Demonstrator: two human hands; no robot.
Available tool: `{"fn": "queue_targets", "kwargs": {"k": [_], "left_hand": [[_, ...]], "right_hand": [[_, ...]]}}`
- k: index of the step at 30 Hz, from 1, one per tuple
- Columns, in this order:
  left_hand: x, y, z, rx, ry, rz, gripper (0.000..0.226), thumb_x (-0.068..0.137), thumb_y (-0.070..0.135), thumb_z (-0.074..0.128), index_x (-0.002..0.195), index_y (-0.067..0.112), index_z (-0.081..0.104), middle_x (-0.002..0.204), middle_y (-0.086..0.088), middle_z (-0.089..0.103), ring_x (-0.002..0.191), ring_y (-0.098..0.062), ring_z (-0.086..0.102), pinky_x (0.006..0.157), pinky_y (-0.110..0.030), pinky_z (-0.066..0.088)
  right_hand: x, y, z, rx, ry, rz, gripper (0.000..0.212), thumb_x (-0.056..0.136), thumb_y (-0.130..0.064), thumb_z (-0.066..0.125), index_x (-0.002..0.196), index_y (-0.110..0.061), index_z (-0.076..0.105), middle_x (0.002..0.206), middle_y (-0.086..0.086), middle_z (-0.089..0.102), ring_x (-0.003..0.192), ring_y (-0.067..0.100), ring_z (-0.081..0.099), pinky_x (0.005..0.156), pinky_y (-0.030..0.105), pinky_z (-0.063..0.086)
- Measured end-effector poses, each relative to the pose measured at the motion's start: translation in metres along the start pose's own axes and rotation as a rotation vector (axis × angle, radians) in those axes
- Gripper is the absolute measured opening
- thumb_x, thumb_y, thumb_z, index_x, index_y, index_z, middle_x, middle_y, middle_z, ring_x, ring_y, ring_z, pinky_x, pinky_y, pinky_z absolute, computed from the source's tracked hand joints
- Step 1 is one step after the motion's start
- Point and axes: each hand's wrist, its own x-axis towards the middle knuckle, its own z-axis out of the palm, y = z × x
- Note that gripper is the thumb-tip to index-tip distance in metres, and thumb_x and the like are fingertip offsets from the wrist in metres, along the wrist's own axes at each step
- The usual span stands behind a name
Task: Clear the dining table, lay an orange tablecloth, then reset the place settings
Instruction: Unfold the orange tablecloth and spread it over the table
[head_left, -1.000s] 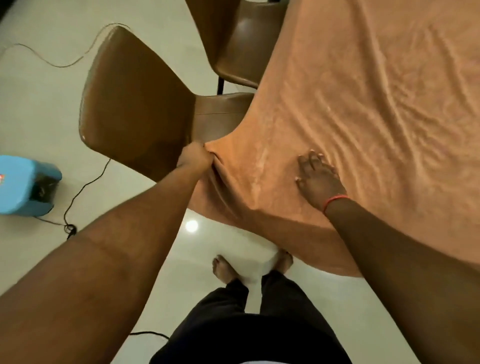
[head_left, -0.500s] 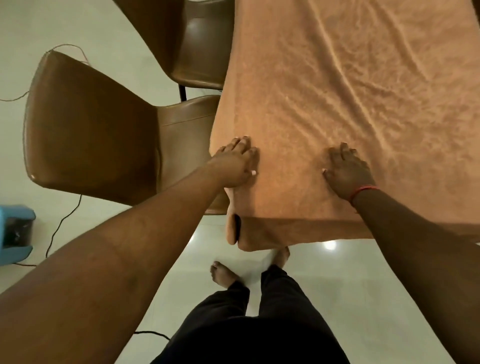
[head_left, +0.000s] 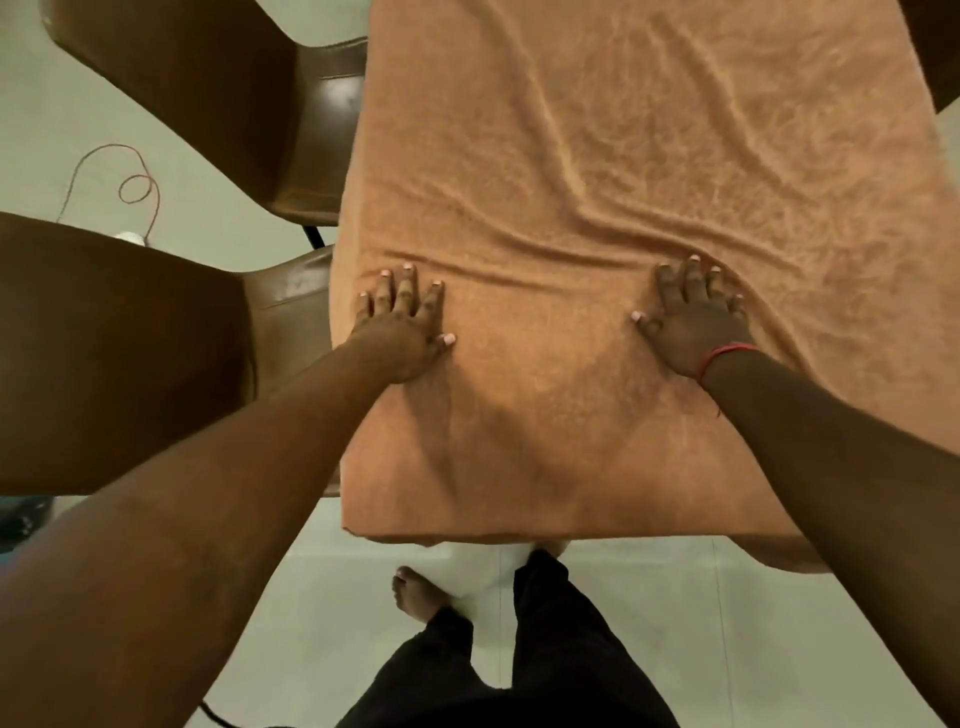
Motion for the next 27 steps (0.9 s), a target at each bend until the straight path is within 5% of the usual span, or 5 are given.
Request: {"fn": "queue_targets", "kwargs": {"k": [15,22,27], "left_hand": [[0.072,0.017,-0.054,0.073,-0.014,-0.072,0.076,0.099,0.065,0.028,0.157,0.036,-0.013,0.165,-0.003,-0.025,0.152,-0.030,-0.017,0.121,-0.055,0.000],[0.031,0.030,-0.038,0.072,0.232,-0.019,0.072,0.102,0.049,0.042,0.159,0.019,0.011,0.168,-0.010,0.004,0.154,-0.033,0.009,0.122,-0.054,0.016],[-0.034,0.021,-0.012,0.158,0.331,0.051,0.050,0.098,0.042,0.052,0.136,0.010,0.048,0.143,-0.020,0.036,0.127,-0.042,0.040,0.099,-0.056,0.044]], "right_hand": [[0.083,0.025,-0.039,-0.007,-0.019,-0.031,0.084,0.091,-0.073,0.022,0.156,-0.030,-0.009,0.164,0.007,-0.017,0.151,0.034,-0.012,0.119,0.058,0.000],[0.051,0.026,-0.034,-0.018,0.155,-0.119,0.078,0.097,-0.060,0.032,0.158,-0.021,0.004,0.165,0.013,-0.003,0.151,0.037,0.003,0.119,0.057,0.009],[-0.032,-0.006,-0.003,-0.092,0.134,-0.170,0.074,0.100,-0.054,0.035,0.158,-0.020,0.005,0.165,0.011,-0.001,0.151,0.037,0.004,0.120,0.058,0.012]]}}
